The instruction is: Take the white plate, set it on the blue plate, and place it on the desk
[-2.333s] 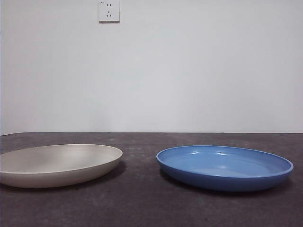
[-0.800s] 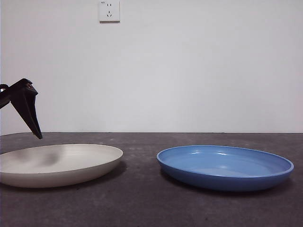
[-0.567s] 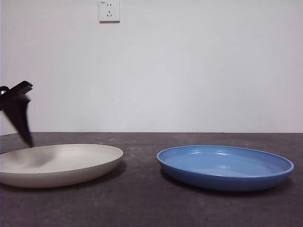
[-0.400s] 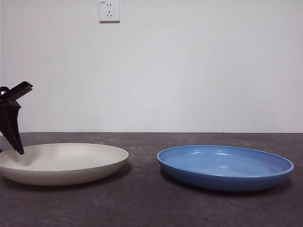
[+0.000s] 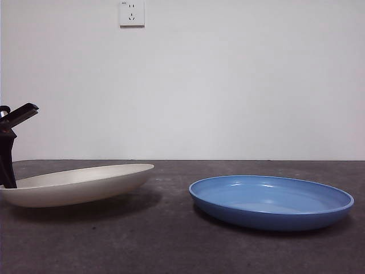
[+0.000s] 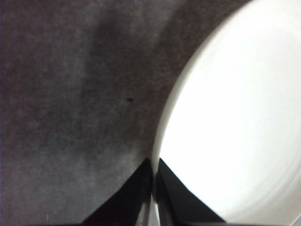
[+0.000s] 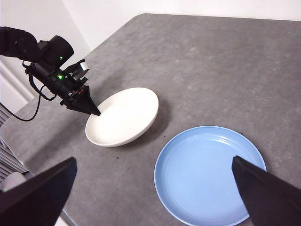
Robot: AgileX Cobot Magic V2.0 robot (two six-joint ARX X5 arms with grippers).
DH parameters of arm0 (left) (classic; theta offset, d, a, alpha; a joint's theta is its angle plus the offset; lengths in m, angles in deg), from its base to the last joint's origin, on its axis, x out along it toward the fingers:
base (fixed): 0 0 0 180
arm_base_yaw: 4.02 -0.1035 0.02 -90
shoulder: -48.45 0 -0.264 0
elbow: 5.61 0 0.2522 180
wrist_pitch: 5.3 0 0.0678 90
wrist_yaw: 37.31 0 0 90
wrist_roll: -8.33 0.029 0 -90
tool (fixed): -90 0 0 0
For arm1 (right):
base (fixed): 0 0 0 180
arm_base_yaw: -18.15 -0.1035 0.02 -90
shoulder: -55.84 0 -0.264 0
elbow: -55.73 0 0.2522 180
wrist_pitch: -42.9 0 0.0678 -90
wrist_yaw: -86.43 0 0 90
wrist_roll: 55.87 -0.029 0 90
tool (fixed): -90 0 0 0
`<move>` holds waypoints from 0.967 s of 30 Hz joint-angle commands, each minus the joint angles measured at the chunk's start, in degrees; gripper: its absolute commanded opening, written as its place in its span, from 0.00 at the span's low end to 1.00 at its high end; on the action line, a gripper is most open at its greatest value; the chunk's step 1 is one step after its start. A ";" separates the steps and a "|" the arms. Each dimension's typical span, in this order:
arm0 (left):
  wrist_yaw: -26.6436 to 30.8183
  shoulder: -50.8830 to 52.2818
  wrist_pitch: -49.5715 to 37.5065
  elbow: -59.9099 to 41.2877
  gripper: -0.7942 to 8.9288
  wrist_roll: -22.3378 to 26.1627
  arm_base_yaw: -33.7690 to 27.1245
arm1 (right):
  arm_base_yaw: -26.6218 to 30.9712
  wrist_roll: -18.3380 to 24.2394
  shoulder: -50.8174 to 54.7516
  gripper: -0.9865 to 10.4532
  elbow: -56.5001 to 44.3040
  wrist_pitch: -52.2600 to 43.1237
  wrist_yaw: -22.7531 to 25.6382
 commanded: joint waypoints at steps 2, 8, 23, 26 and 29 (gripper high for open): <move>-0.35 -0.17 1.68 2.93 0.09 0.24 -0.04 | -0.24 -0.44 -0.17 0.61 0.92 -0.39 0.00; -0.37 1.66 8.96 9.35 0.09 -0.17 2.71 | -0.24 -0.46 -0.17 0.61 1.86 1.05 0.70; 4.63 1.22 17.57 23.52 0.09 -3.45 23.80 | -0.24 1.11 -0.07 0.61 9.77 8.52 7.78; 4.66 0.00 17.40 26.16 0.09 -4.50 26.88 | -0.24 1.09 -0.07 0.61 10.86 8.66 7.76; 5.31 -2.29 17.66 29.24 0.09 -5.18 29.35 | -0.24 1.07 -0.07 0.61 11.43 8.74 7.65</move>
